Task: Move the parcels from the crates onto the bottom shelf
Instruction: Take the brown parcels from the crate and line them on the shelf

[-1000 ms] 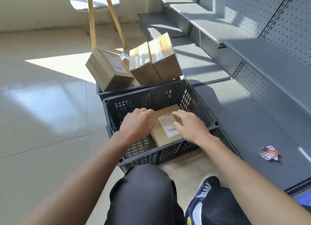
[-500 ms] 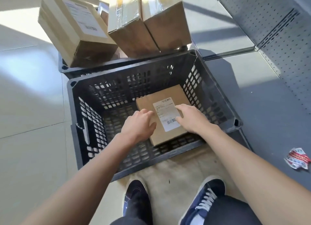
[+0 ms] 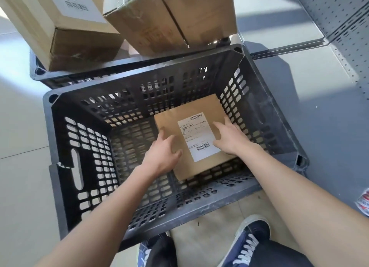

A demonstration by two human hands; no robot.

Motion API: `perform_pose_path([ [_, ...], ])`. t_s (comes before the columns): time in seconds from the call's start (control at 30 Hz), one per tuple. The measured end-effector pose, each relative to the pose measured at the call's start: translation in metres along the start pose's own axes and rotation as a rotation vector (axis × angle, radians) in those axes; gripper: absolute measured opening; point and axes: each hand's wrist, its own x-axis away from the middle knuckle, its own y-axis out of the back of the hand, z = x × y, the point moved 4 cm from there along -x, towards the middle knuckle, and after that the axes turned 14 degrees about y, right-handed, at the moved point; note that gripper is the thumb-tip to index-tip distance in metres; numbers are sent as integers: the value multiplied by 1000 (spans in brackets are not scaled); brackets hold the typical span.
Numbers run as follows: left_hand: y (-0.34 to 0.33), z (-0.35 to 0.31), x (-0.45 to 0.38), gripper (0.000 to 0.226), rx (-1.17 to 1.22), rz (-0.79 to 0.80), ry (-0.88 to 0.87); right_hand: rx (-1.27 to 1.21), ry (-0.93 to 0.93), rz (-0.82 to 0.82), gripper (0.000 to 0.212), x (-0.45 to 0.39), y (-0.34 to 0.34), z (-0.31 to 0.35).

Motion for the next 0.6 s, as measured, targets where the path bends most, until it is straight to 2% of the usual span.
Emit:
perform_pose_path([
  [0.27, -14, 7, -8, 64, 262, 65, 89, -1, -43, 91, 101, -7, -7, -10],
  [0.43, -20, 4, -12, 70, 339, 91, 98, -9, -57, 150, 118, -5, -15, -6],
  [0.6, -25, 2, -12, 79, 408, 158, 122, -46, -76, 154, 123, -5, -16, -7],
])
